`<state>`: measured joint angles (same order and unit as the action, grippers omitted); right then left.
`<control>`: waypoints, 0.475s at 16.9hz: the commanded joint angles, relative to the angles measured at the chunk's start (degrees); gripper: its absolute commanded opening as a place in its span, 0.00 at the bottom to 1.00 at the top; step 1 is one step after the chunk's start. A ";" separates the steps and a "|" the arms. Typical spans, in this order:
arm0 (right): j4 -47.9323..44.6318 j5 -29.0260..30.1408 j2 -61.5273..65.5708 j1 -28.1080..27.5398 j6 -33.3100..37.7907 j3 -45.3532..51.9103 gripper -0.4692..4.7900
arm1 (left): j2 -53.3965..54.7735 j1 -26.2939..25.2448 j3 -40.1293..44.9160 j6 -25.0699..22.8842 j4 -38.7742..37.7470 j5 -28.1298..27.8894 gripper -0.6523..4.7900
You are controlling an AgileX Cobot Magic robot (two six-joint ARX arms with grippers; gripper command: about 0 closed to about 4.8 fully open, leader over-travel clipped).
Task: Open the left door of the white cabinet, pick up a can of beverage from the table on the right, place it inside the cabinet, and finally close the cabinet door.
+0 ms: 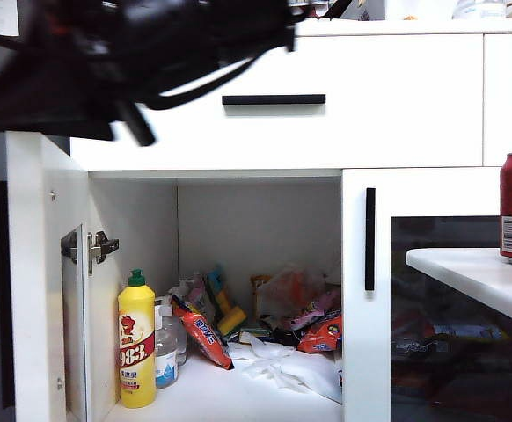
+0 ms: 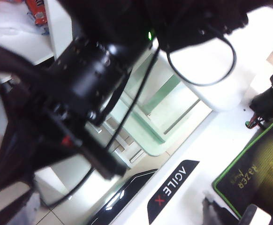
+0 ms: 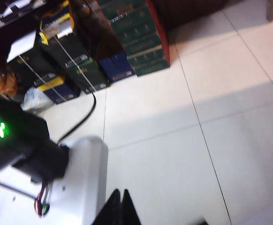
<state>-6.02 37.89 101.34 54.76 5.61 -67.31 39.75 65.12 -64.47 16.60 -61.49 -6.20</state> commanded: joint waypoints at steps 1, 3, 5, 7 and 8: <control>-1.99 -5.62 -1.46 0.09 0.39 -0.07 0.09 | -2.12 -0.07 -0.22 -0.09 1.38 -0.20 1.00; -1.92 -7.39 -6.25 -2.25 0.48 -0.04 0.09 | -3.19 -0.07 -0.22 -0.31 2.08 -0.68 1.00; -0.11 -8.72 -9.79 -4.28 0.42 -0.02 0.09 | -3.41 -0.07 -0.22 -0.28 2.03 -0.57 1.00; 4.42 -10.25 -10.62 -5.81 -0.11 0.09 0.09 | -3.43 -0.07 -0.22 0.24 2.03 -0.46 1.00; 6.86 -11.47 -9.97 -6.01 -1.84 0.28 0.09 | -3.45 -0.07 -0.22 0.94 1.99 -0.39 1.00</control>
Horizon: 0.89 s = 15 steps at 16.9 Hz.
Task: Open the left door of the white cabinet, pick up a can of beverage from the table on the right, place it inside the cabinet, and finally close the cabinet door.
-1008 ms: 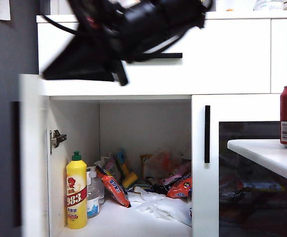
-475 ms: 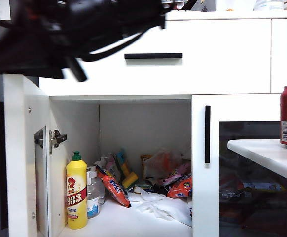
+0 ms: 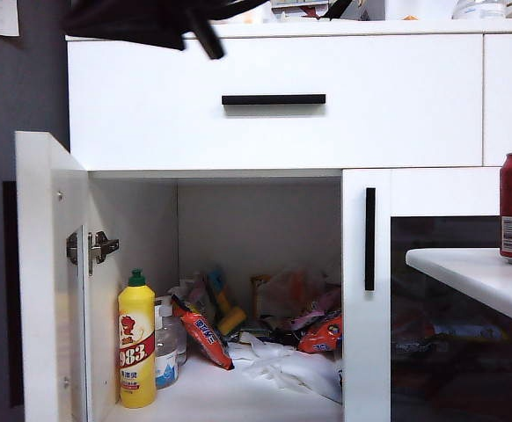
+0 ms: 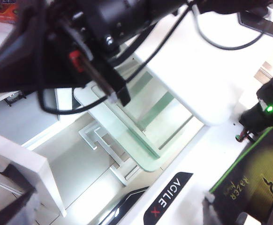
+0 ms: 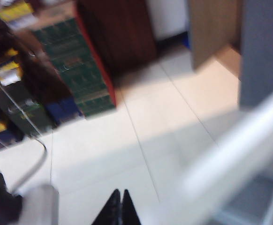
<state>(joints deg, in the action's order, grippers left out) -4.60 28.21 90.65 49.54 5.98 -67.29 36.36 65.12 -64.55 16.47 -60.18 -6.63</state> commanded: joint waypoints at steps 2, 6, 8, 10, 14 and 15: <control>5.97 -1.49 2.89 -0.74 -3.17 0.83 0.09 | -0.07 -0.07 -0.13 1.77 0.66 0.79 1.00; 5.77 -0.57 7.58 0.87 -2.97 0.85 0.09 | -0.35 -0.07 -0.13 2.25 0.50 1.51 1.00; 2.25 0.42 8.24 3.39 -2.40 0.83 0.09 | -0.35 -0.07 -0.13 2.19 0.20 1.49 1.00; -0.46 0.44 8.39 5.33 0.04 0.83 0.09 | -0.44 -0.07 -0.13 1.97 0.17 1.53 1.00; -4.24 0.39 9.27 8.17 0.46 0.83 0.09 | -1.73 -0.09 -0.13 1.97 0.17 1.51 1.00; -4.17 0.35 9.42 8.24 0.46 0.83 0.09 | -1.95 -0.07 -0.13 1.97 0.28 1.51 1.00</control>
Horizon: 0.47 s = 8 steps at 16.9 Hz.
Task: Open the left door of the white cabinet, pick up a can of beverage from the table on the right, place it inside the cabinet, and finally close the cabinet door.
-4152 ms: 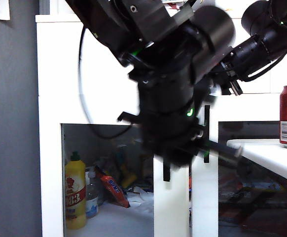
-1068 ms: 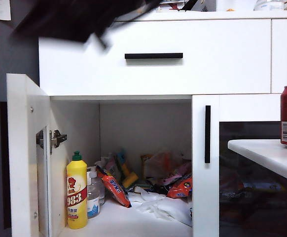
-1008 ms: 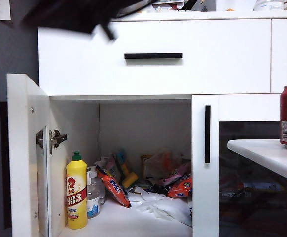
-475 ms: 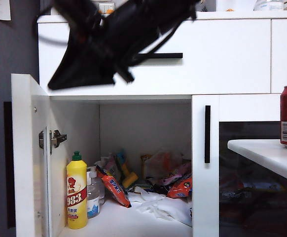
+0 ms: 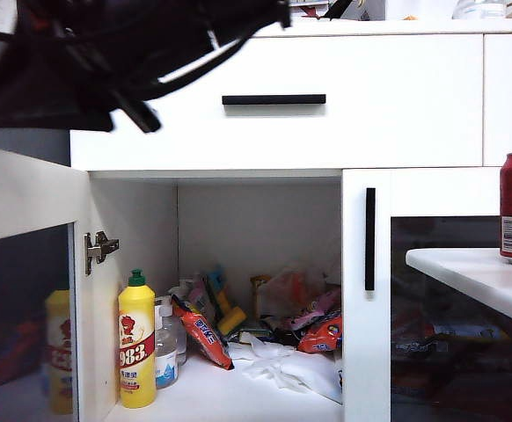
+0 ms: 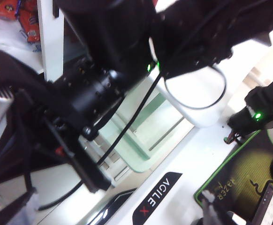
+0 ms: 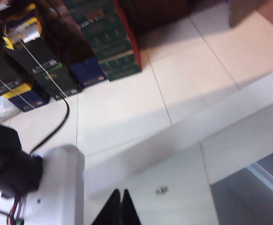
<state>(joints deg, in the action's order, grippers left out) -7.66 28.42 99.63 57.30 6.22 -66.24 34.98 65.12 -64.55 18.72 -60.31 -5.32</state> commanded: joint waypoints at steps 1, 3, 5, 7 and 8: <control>-1.05 -1.53 0.42 0.35 0.20 -0.22 0.09 | -0.83 -0.09 -0.13 -0.35 0.39 0.13 1.00; -1.18 -6.03 -2.10 -2.10 -0.70 -0.31 0.09 | -0.87 -0.07 -0.13 -1.44 1.22 0.20 1.00; 0.13 -9.60 -8.17 -6.69 -0.83 -0.31 0.09 | -0.87 -0.09 -0.13 -2.78 3.85 0.13 1.00; 5.66 -17.99 -18.84 -11.93 -6.12 -0.31 0.09 | -0.13 -0.07 -0.11 -7.52 10.43 -0.70 1.00; 8.87 -21.57 -24.76 -14.60 -8.72 -0.31 0.09 | 1.25 -0.09 -0.07 -9.60 13.40 -1.55 1.00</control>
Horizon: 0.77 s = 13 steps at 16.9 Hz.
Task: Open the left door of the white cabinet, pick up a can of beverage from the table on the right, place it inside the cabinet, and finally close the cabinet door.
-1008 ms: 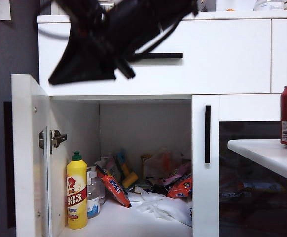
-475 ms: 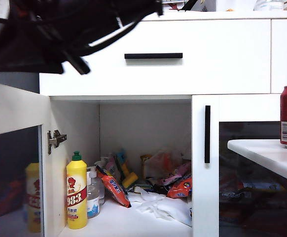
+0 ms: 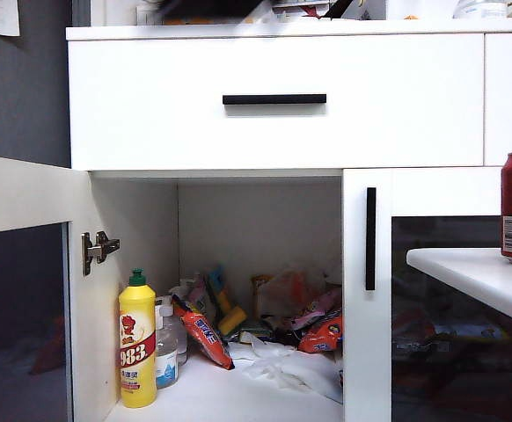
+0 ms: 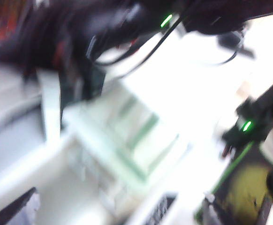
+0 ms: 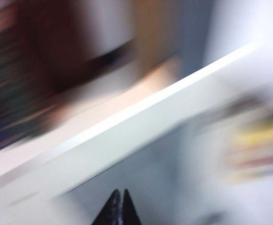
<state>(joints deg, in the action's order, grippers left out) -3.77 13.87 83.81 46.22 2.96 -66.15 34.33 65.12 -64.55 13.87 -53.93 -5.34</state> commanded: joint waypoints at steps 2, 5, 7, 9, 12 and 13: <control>11.02 -11.13 -18.12 -7.39 -6.67 -0.39 0.09 | 5.44 -0.07 -0.07 -8.09 11.69 -1.11 1.00; 26.29 -26.56 -32.68 -9.55 -10.05 -0.35 0.09 | 14.58 -0.09 -0.04 -10.21 20.59 1.75 1.00; 35.47 -33.92 -39.63 -9.55 -9.99 0.04 0.09 | 20.15 -0.09 -0.02 -11.21 26.77 4.42 1.00; 40.22 -38.66 -46.40 -9.55 -7.72 2.54 0.09 | 25.27 -0.09 0.02 -12.61 32.46 6.97 1.00; 39.58 -45.16 -62.62 -9.55 2.14 15.06 0.09 | 34.27 -0.26 0.04 -15.82 41.75 7.08 1.00; 38.69 -45.22 -65.46 -9.55 3.04 18.12 0.09 | 35.52 -0.59 0.04 -16.17 42.95 7.26 1.00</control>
<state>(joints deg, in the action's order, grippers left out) 36.67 -30.57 20.21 36.69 3.62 -50.65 69.32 64.90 -64.31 -1.17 -13.98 1.45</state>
